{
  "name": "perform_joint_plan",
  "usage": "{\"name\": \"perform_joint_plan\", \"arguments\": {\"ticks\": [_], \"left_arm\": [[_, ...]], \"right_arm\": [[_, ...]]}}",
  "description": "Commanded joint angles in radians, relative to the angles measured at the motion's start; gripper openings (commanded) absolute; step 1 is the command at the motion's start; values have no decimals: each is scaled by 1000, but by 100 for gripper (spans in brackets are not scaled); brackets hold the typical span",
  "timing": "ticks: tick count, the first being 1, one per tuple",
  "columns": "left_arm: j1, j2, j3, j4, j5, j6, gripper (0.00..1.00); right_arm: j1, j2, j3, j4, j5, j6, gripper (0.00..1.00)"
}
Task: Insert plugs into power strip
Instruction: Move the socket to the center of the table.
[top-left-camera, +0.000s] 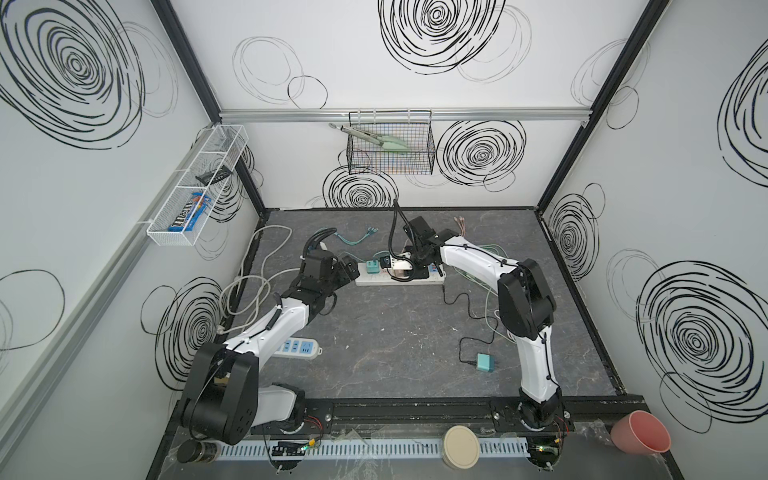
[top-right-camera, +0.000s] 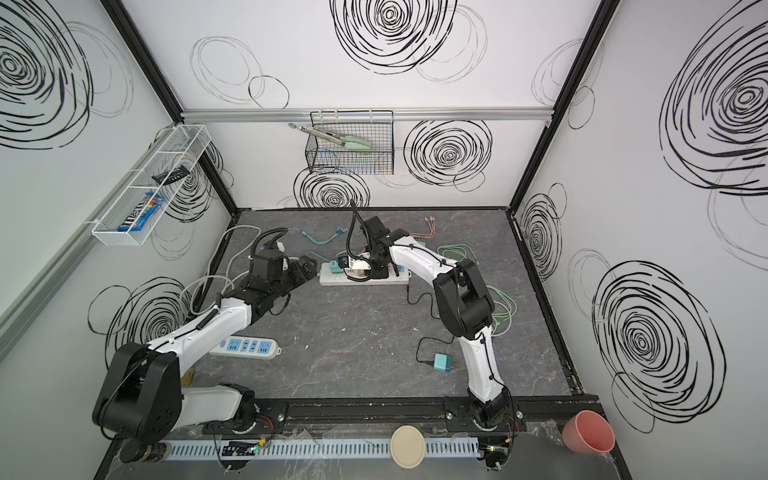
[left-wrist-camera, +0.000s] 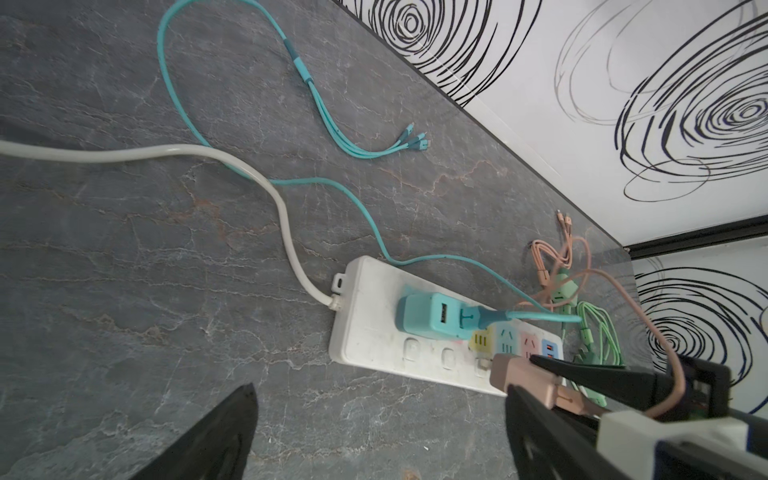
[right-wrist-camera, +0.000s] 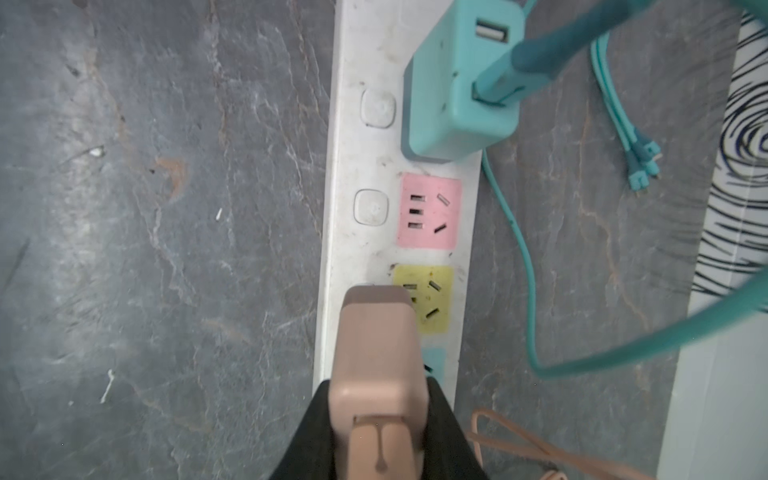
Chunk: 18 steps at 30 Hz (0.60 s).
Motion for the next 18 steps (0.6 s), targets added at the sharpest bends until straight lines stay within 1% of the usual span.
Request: {"name": "perform_joint_plan", "arguments": {"ticks": [1,3,9,13,15,18], "left_arm": [[31,-29,-24,16,10,-16,96],[40,-30,-31,16,17,-15,96],[48,2,-28,33,18,-23,96],[78,88,8,108,113,-53,96],[87,128,23,158,126,-80,96],[109,207,79,203,142,-101,96]], "right_arm": [[31,37,19,19,52,-37,0],[44,40,27,31,76,-39,0],[61,14,59,29,72,-44,0],[73,-7,34,88,56,-48,0],[79,-3,32,108,45,-48,0],[91,31,57,108,66,-48,0]]}}
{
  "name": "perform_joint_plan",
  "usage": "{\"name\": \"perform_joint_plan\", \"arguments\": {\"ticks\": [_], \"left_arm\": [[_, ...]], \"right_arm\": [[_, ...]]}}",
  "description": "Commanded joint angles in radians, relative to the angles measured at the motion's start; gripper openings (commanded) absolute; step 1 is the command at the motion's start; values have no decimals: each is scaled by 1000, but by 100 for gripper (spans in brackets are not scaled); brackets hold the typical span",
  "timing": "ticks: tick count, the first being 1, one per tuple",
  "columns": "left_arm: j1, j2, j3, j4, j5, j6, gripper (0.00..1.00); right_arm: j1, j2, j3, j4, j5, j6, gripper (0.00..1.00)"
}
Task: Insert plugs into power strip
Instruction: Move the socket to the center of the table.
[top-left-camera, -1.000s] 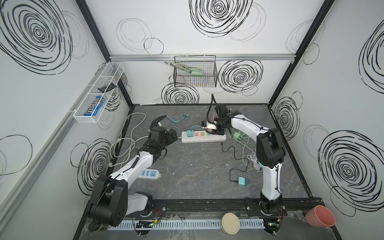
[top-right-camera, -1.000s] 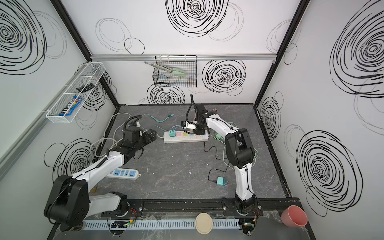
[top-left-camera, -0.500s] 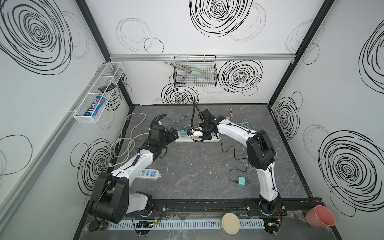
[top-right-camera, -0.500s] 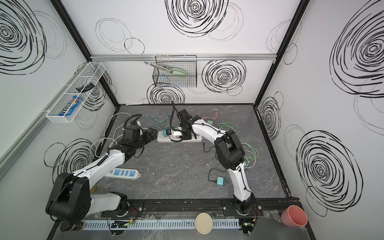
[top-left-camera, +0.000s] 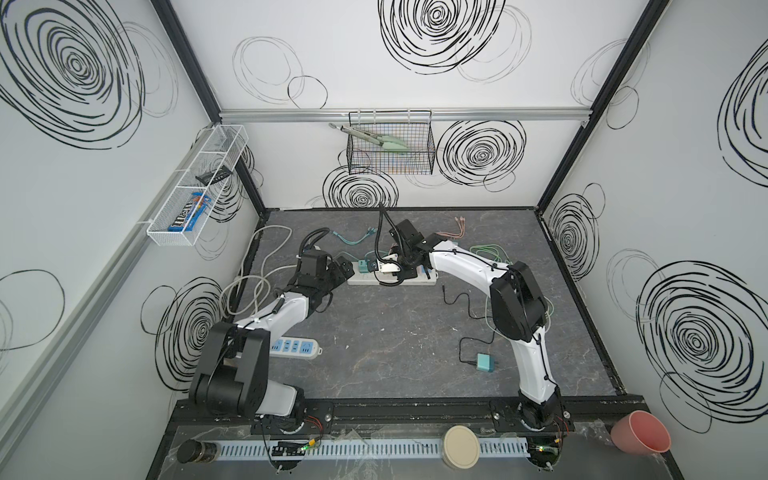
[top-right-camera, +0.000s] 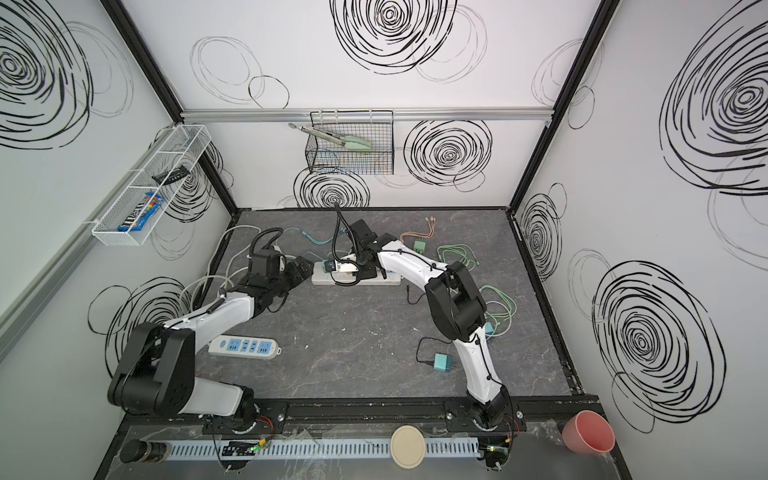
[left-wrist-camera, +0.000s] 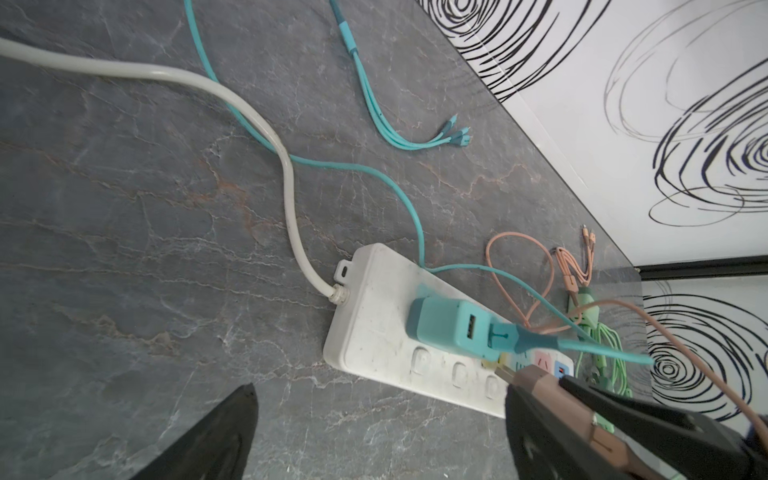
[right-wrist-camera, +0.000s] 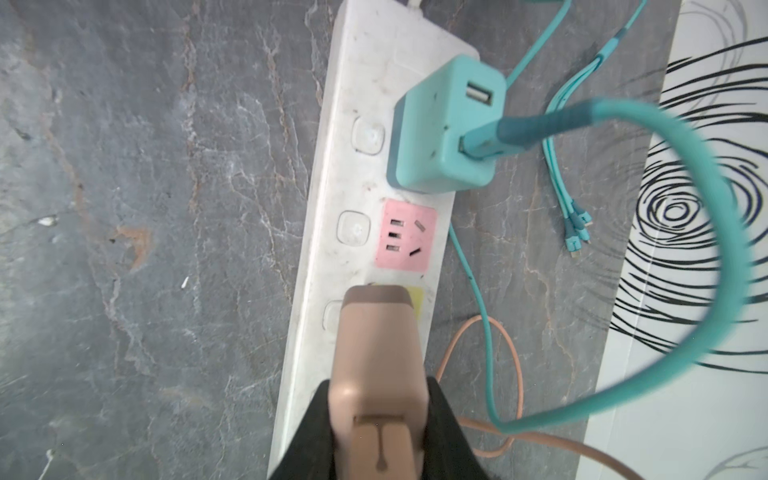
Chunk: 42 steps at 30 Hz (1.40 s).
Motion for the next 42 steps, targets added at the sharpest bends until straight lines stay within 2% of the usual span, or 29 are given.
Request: {"name": "perform_joint_plan", "arguments": {"ticks": [1,11,18,27,36,42], "left_arm": [[31,71,88,128,56,-48,96],[82,223,235,171,105,-47,96],[80,315,266,174,168,-48,96],[61,341,260,169,173,-47,96],[58,346,257,157,166,-44,96],[46,357,254,155,170,-43,96]], "right_arm": [[22,29,40,23,5,-23,0],[43,106,99,27,56,1,0],[49,127,126,-1,62,6,0],[59,190,201,-158,27,0,0],[53,181,243,-225,59,6,0],[58,237,283,-238,119,28,0]]}}
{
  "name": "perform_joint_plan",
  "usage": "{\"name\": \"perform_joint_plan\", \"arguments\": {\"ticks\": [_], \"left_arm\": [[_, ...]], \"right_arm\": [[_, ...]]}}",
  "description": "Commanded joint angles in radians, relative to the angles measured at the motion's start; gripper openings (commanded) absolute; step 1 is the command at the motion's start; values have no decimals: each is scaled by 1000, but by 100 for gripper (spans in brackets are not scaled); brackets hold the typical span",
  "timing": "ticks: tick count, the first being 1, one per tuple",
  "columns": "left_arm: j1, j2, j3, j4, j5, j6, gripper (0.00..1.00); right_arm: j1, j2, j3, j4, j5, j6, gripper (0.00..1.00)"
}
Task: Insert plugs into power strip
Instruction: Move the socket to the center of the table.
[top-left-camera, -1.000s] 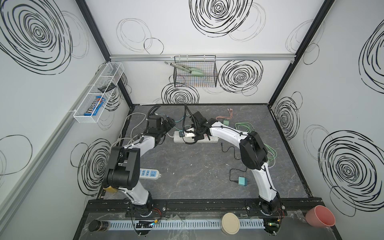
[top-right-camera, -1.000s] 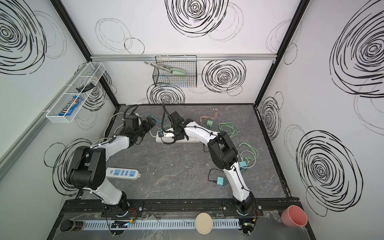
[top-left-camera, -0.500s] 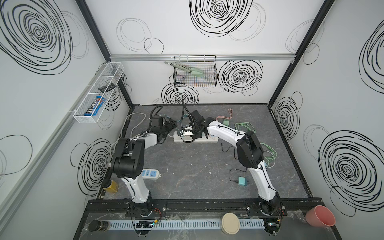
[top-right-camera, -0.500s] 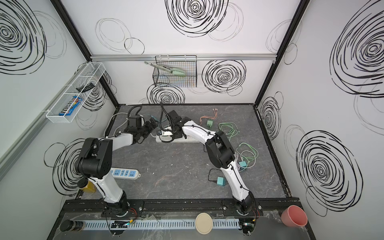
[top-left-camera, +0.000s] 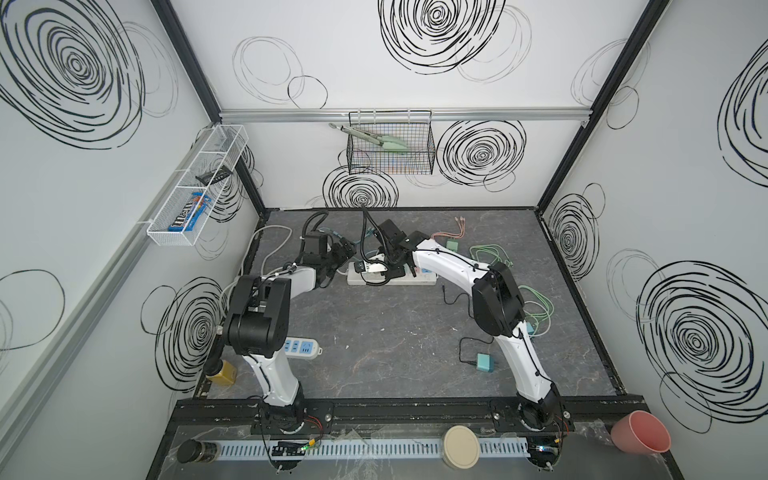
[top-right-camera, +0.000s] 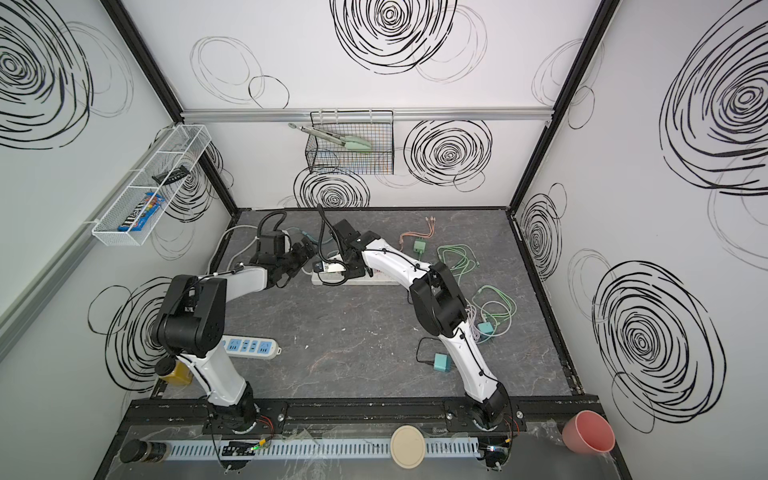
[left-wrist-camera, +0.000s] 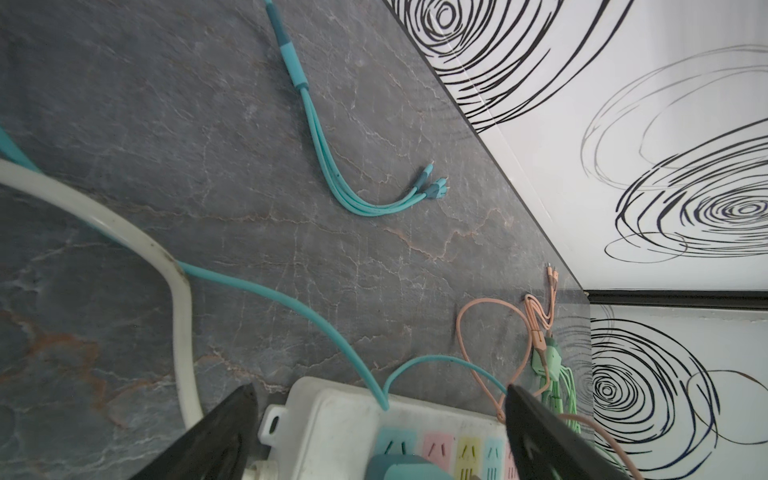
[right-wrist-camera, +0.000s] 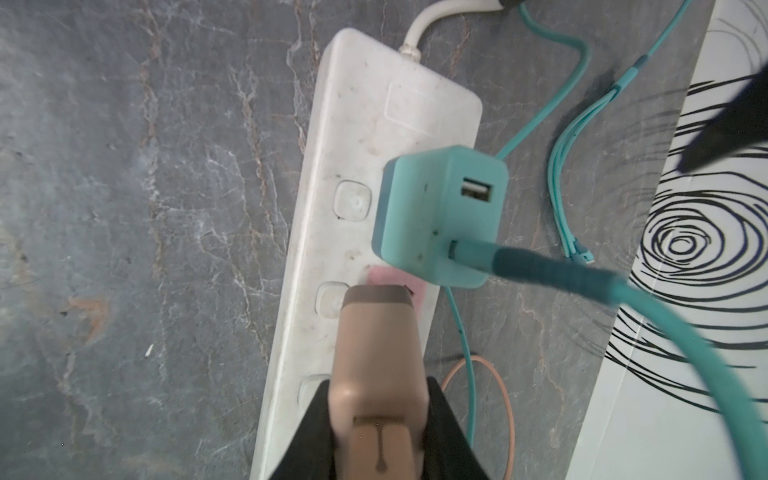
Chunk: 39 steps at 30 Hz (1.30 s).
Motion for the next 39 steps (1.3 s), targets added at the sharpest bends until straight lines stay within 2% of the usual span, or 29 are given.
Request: {"name": "perform_joint_plan", "arguments": {"ticks": [1,6,12,19,24,30,34,39], "left_arm": [[-11,21,11,20,2,0,96],[-14,31,10,25,11,-4,96],[-55,27,-4,33,26,-12,96],[-95,11,-67,68,51,-43,96],[-139,-49,-114,60,53,-44,96],[-190,-137,-189,50,25,-50,96],[-170,-118,-179,33,36,-31,96],[-132,-133,-193,7,23,9,96]], "right_arm": [[5,68,27,-96,43,15,0],[2,73,44,-98,72,16,0],[3,168,98,-152,113,67,0],[-8,138,111,-328,-72,76,0],[-20,68,26,-393,-94,101,0],[-36,-21,-106,-381,-44,129,0],[-24,-39,-151,-337,6,109,0],[-12,-15,-123,-324,80,75,0]]}}
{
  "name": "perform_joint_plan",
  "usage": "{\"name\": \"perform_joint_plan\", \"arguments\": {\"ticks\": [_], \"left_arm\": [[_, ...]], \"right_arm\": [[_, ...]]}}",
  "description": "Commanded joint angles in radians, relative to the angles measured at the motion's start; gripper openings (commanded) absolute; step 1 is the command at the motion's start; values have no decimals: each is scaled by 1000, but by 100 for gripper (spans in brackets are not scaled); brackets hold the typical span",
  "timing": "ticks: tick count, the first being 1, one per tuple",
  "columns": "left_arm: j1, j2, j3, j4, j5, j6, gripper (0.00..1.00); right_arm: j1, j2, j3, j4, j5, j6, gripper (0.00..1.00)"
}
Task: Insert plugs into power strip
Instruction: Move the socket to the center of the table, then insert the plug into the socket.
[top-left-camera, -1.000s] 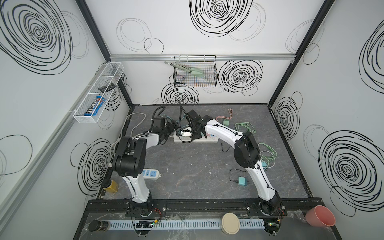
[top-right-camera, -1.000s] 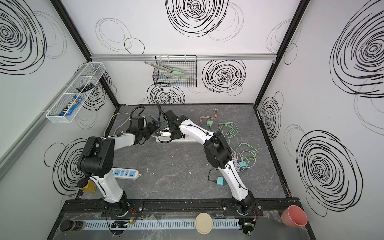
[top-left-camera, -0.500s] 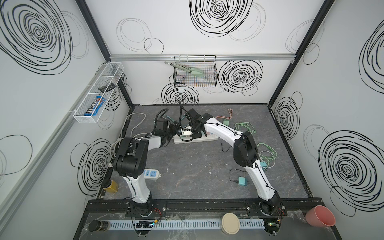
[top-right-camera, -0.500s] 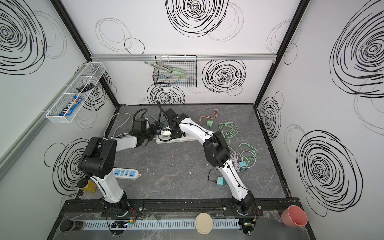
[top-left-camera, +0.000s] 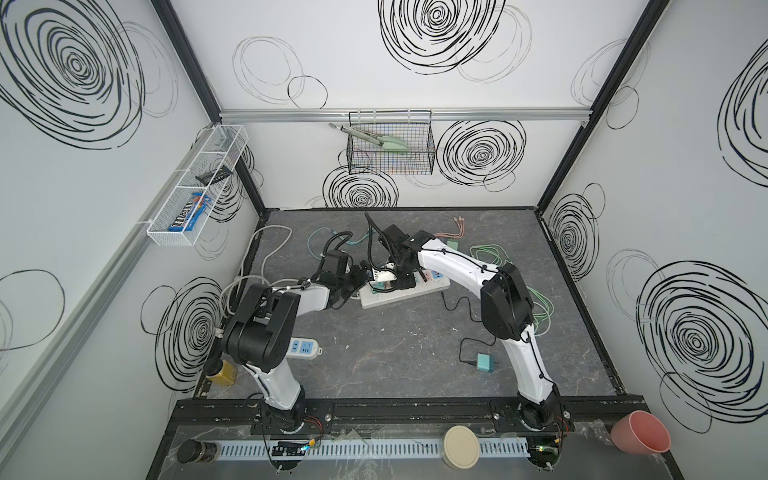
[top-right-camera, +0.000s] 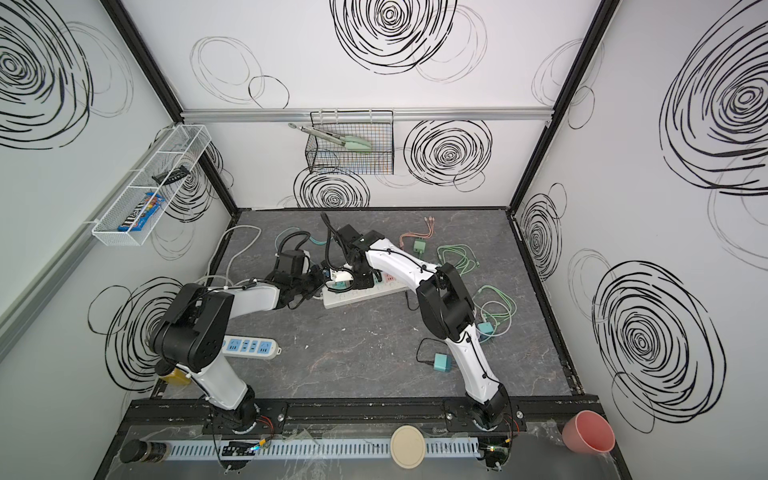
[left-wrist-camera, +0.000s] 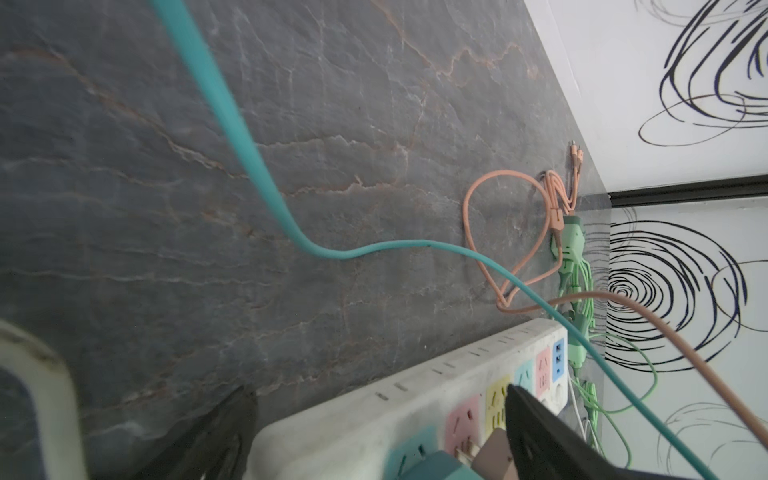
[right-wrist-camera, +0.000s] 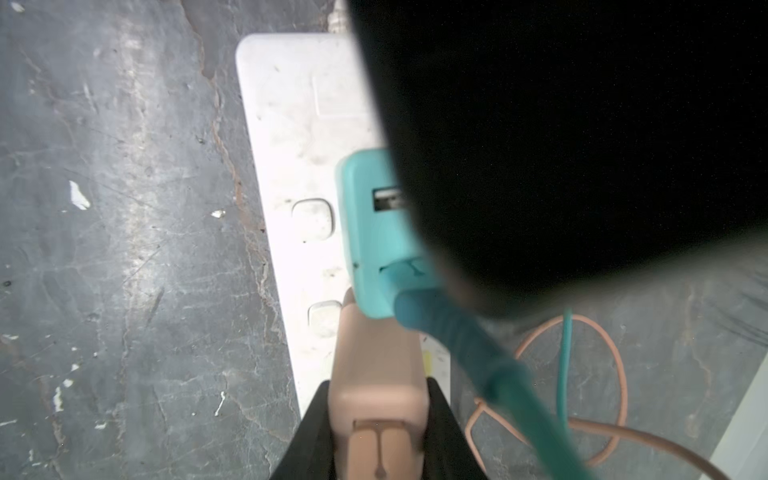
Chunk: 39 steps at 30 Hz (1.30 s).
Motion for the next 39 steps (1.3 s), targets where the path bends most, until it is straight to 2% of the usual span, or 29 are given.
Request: {"name": "perform_joint_plan", "arguments": {"ticks": [1,5,9,14,20,21,25,26,27,28,33,39], "left_arm": [[32,-44,-8,0,17,45,96],[36,-30,-2,-15,26,69,96],[35,-4,-18,24,47,42,96],[35,17,-11,24,62,44,96],[35,36,-11,13,56,56,96],[36,41,-11,13,57,56,96],[51,47,-4,16,63,54,96],[54,46,-4,17,63,54,96],[58,44,-5,18,62,54,96],[61,42,-6,19,63,54,96],[66,34,-4,18,65,54,96],[75,10,-8,7,50,63,96]], "right_arm": [[-2,70,-32,-77,147,-26,0],[6,108,56,-89,179,-70,0],[14,199,178,-129,121,-86,0],[4,281,170,-114,94,-107,0],[0,348,248,-87,95,-99,0],[-1,346,266,-77,91,-87,5],[0,302,313,-95,32,-43,45],[-1,283,303,-89,24,-35,62],[-5,260,283,-79,18,-35,90],[-7,235,257,-63,17,-37,98],[-44,157,175,-52,-49,-61,97],[-93,96,45,-26,-41,-70,97]]}}
